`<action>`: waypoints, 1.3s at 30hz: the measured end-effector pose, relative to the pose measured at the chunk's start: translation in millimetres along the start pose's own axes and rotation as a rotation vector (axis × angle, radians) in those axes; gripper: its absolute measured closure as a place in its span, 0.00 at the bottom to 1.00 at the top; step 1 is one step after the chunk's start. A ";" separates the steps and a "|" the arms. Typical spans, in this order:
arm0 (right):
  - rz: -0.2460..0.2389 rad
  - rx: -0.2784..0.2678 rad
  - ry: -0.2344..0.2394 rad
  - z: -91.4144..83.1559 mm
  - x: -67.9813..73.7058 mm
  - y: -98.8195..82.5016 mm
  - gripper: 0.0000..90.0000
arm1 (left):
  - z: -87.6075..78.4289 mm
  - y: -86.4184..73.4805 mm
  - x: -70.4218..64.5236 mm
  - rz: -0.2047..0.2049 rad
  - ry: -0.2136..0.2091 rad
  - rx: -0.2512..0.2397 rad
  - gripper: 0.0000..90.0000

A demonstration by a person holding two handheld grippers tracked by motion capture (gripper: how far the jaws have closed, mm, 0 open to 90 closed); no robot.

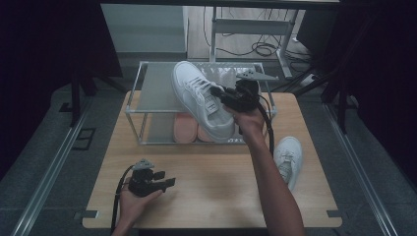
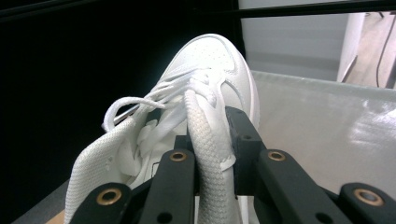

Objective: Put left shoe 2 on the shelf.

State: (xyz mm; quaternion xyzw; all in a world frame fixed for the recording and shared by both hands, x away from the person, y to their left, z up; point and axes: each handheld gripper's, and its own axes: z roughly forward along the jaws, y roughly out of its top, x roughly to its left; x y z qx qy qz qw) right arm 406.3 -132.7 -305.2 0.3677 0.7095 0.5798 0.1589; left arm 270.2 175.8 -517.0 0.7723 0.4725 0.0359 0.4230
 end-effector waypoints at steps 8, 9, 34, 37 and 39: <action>0.033 0.002 -0.043 16.1 -10.8 15.0 0.91 | 0.9 -0.3 0.4 0.001 -0.001 0.001 0.48; 0.036 0.004 -0.048 18.4 -12.0 16.8 0.91 | 1.4 -0.4 0.5 0.002 -0.001 0.003 0.48; 0.156 0.045 -0.187 95.8 -36.6 49.4 0.91 | -0.9 -1.2 4.0 -0.005 -0.008 -0.019 0.49; 0.171 0.050 -0.197 103.1 -39.2 51.2 0.91 | -1.4 -1.7 5.8 -0.010 -0.007 -0.022 0.49; 0.179 0.055 -0.208 109.3 -41.3 51.7 0.91 | -1.5 -2.1 6.8 -0.012 -0.007 -0.022 0.49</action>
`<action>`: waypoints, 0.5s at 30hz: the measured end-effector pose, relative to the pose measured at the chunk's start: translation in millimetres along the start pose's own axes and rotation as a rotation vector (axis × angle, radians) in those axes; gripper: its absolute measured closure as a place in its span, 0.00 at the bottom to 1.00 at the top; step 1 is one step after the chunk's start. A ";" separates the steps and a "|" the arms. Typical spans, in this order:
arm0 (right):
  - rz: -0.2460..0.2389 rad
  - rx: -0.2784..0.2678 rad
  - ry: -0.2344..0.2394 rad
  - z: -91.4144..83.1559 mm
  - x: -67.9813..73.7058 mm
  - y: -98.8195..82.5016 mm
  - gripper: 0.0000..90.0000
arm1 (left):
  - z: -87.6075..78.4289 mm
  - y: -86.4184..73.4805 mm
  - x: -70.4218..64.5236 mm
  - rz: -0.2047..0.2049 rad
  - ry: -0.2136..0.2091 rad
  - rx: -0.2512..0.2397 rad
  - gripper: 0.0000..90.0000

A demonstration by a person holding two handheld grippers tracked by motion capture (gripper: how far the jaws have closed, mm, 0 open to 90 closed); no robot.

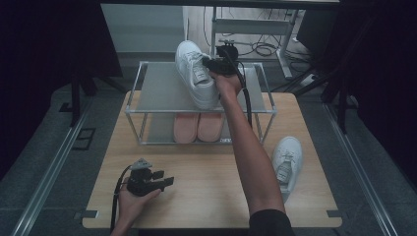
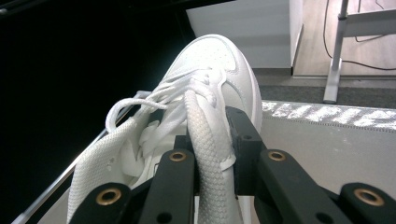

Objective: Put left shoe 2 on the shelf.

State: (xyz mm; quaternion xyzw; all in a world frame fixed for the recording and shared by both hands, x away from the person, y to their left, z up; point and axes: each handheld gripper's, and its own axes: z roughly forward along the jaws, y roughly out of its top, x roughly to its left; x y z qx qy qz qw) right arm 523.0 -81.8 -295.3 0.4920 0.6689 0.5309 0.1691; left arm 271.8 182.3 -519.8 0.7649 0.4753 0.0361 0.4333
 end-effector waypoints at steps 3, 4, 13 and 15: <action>0.020 0.008 -0.029 12.9 -2.3 -1.3 0.91 | -0.3 0.0 -0.5 -0.001 0.002 -0.003 0.49; 0.020 0.008 -0.029 12.9 -2.3 -1.3 0.91 | -0.3 0.0 -0.5 -0.001 0.002 -0.003 0.49; 0.029 0.049 -0.093 32.2 -10.8 -8.9 0.88 | 0.2 -0.2 0.2 0.003 0.002 0.005 0.49; 0.026 0.049 -0.084 33.0 -13.3 -10.4 0.83 | 0.6 -0.2 0.0 0.005 0.002 0.008 0.48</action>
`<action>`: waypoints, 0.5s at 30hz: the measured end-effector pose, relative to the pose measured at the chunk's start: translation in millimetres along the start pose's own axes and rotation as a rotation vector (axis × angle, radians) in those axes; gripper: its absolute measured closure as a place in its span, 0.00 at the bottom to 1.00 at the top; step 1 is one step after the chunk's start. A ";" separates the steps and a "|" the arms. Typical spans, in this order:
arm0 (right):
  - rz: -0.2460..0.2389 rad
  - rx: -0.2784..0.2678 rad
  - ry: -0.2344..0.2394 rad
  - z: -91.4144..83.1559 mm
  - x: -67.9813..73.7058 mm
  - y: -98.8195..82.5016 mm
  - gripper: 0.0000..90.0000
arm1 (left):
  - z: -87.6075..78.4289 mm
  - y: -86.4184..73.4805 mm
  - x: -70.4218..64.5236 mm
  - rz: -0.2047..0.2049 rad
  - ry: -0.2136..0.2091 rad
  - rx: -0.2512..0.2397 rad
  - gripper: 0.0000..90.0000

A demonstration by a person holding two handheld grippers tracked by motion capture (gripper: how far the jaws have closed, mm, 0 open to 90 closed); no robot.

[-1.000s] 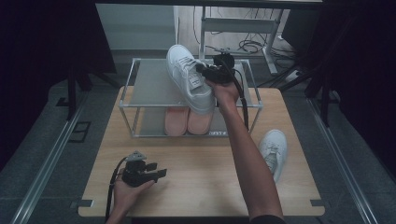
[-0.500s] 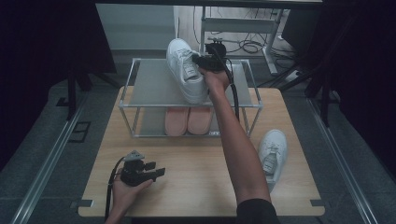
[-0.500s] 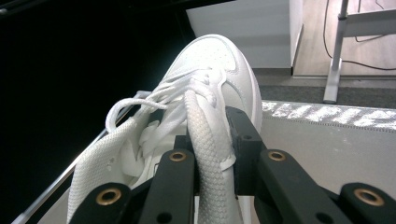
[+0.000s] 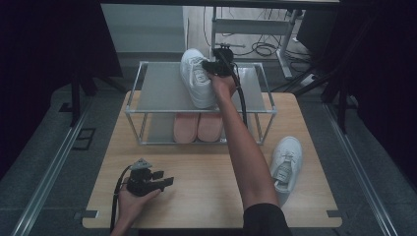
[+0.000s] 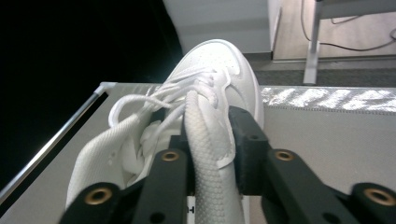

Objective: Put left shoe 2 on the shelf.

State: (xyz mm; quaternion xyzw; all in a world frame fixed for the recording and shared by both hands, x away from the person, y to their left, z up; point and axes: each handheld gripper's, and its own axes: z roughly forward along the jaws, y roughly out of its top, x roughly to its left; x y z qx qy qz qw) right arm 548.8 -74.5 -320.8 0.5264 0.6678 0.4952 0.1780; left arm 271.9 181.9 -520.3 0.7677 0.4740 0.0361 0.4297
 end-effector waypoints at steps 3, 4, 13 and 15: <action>-0.002 0.000 0.041 -1.0 -2.8 -0.5 0.72 | 0.7 -0.1 -0.6 0.002 -0.001 0.006 0.48; -0.006 -0.010 0.048 -3.2 -3.3 -0.2 0.68 | 1.2 -0.1 -1.0 0.004 -0.003 0.008 0.48; -0.060 -0.067 0.079 -36.7 -7.2 -2.5 0.61 | 2.1 -0.5 -2.5 0.005 -0.001 0.007 0.48; -0.060 -0.076 0.091 -44.7 -10.8 -7.1 0.61 | 1.9 -0.5 -3.0 0.006 0.000 0.006 0.48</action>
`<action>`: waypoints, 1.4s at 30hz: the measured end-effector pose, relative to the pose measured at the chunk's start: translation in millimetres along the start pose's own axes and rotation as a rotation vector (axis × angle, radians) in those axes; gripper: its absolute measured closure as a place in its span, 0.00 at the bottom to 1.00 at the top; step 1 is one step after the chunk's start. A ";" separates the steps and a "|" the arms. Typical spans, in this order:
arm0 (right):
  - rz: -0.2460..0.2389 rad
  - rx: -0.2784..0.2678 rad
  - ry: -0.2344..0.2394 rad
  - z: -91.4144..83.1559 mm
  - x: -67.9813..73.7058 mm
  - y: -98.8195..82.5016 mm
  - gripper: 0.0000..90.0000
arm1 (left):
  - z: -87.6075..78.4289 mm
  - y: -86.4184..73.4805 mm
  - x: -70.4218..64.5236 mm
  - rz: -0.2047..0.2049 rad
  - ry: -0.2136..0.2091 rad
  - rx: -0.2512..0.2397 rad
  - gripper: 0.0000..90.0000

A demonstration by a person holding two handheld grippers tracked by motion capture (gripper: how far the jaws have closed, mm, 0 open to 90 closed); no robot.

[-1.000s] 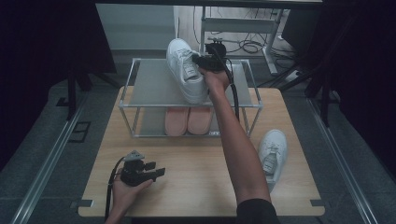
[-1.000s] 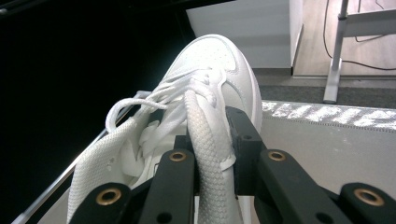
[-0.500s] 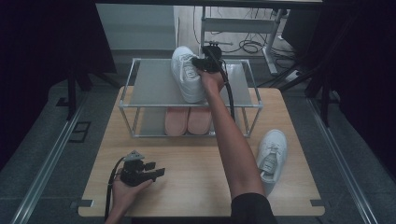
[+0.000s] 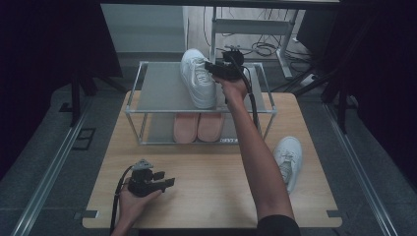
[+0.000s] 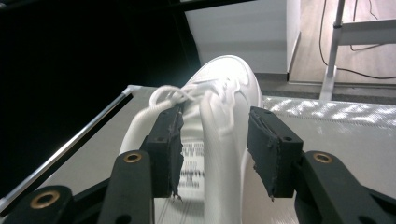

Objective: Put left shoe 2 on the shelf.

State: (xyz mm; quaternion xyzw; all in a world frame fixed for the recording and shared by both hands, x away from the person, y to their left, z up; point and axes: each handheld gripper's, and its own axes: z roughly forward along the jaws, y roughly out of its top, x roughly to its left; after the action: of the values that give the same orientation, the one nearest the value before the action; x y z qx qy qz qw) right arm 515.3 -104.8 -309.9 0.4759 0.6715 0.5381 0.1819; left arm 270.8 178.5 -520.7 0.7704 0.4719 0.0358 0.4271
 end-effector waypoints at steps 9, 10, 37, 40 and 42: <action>0.010 -0.009 0.033 -30.3 -17.6 -23.6 0.67 | 1.9 0.2 -3.0 0.008 0.000 0.006 0.48; 0.010 -0.009 0.033 -30.3 -17.6 -23.6 0.67 | 2.2 0.2 -3.6 0.008 0.001 0.006 0.48; -0.096 0.109 0.046 -41.2 -25.4 -67.7 1.00 | 2.8 0.1 -5.1 0.012 0.004 0.013 0.48; -0.104 0.123 0.037 -38.8 -22.3 -70.5 1.00 | 2.8 0.0 -5.1 0.012 0.006 0.011 0.48; -0.103 0.135 0.036 -36.7 -20.8 -72.3 1.00 | 2.6 0.0 -5.3 0.013 0.005 0.010 0.48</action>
State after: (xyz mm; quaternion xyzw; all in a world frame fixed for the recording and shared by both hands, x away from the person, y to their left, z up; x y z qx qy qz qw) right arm 465.5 -140.1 -367.2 0.4420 0.7330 0.4901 0.1649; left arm 269.0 172.9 -520.5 0.7755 0.4682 0.0383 0.4218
